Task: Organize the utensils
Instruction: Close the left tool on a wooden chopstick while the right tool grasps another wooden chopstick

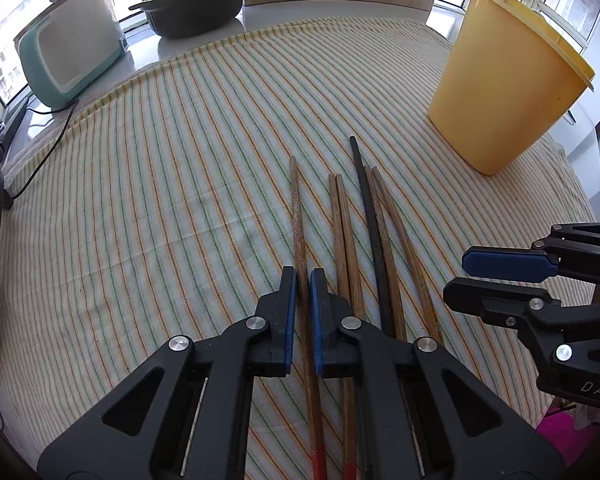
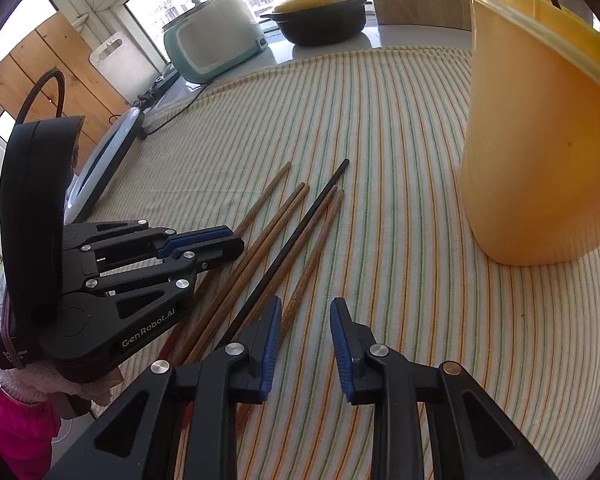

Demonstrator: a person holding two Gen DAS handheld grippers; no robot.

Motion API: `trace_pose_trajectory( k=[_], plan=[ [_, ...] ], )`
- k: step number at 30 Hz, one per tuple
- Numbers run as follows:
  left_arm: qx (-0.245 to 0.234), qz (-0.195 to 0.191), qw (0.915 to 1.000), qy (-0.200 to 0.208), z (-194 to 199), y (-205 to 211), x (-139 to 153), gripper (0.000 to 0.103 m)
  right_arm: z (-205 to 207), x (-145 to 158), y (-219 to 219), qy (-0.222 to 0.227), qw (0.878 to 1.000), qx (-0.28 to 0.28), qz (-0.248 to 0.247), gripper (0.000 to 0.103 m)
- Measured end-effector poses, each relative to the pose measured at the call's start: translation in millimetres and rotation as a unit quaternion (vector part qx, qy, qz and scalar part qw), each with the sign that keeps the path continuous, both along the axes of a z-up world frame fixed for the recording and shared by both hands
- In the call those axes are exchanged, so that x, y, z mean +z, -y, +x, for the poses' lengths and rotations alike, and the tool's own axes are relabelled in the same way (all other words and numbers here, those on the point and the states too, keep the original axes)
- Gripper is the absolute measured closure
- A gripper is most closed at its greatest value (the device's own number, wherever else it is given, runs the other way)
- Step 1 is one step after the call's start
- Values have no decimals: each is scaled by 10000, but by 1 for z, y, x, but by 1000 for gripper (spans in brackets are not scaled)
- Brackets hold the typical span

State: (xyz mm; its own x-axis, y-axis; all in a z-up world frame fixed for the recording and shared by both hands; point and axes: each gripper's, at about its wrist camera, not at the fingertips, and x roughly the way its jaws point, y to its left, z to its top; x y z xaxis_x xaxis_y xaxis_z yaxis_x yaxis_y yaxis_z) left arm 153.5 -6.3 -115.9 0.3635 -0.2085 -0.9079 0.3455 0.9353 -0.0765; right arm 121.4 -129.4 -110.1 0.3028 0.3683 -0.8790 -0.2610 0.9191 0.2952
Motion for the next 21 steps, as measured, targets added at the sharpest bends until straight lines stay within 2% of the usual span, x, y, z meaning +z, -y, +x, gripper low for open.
trace_pose_trajectory(
  k=[7, 13, 16, 21],
  plan=[
    [89, -56, 9999, 10, -2, -9, 0, 98, 17, -15, -9, -315, 9994, -119, -64, 86],
    [145, -26, 9999, 18, -3, -16, 1, 98, 24, -14, -24, -226, 9987, 96, -441, 86],
    [148, -4, 9999, -21, -2, -18, 1, 98, 30, -15, -27, -271, 9980, 126, -564, 94],
    [115, 116, 9998, -84, -1, -15, 1, 98, 36, -16, -27, -399, 9972, 201, -603, 95]
  ],
)
